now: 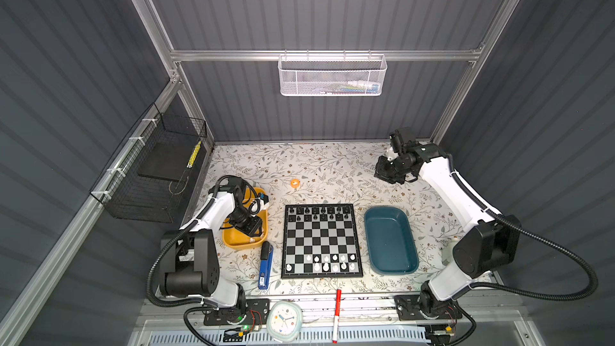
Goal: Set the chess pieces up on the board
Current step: 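Lower the left gripper into the yellow tub toward the white pieces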
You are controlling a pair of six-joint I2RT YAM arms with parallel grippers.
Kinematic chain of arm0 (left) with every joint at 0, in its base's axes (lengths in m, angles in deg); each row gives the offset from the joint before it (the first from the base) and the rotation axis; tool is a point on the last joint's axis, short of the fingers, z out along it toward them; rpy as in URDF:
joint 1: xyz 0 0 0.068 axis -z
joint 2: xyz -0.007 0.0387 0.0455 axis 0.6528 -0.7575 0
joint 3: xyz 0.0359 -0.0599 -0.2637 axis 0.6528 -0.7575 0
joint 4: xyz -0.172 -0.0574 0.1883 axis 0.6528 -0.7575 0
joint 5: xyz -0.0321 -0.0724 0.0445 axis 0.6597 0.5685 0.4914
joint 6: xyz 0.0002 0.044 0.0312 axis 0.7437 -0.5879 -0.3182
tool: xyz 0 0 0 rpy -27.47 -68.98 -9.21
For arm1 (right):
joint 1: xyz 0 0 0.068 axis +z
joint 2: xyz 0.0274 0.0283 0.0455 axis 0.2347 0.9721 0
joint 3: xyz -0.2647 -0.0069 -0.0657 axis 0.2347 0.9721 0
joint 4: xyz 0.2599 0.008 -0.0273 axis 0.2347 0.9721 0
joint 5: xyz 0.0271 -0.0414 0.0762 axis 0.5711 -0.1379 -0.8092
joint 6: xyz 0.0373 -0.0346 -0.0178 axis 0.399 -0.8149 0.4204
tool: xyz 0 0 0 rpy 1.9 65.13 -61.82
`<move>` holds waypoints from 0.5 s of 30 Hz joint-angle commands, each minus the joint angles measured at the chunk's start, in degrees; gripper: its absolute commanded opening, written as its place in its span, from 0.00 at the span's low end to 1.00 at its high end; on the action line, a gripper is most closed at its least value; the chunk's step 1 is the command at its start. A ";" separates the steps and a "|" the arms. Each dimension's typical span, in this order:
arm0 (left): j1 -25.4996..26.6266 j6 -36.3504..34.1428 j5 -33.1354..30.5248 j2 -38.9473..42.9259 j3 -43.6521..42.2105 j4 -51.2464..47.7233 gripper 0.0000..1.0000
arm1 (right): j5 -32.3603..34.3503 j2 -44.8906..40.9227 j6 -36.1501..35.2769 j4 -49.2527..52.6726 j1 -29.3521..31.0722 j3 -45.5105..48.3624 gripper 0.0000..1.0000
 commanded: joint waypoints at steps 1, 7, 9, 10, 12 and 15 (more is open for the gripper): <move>-0.40 -1.89 2.28 -1.08 0.83 -1.24 0.42 | 0.27 -0.69 0.52 -0.19 0.27 0.17 0.23; -0.40 -1.25 3.77 -1.91 1.17 -1.08 0.42 | 0.39 -0.54 0.52 -0.15 0.36 -0.11 0.23; -0.36 -1.25 4.21 -2.17 1.28 -1.31 0.42 | 0.29 -0.40 0.48 -0.10 0.36 -0.18 0.23; -0.40 -1.24 4.08 -2.36 1.30 -1.17 0.42 | 0.29 -0.21 0.44 -0.19 0.36 -0.27 0.23; -0.40 -1.15 3.67 -2.72 1.17 -1.06 0.42 | 0.20 0.02 0.26 -0.13 0.36 -0.44 0.23; -0.40 -1.13 3.90 -3.09 1.16 -1.16 0.42 | 0.18 0.28 0.26 -0.12 0.36 -0.56 0.23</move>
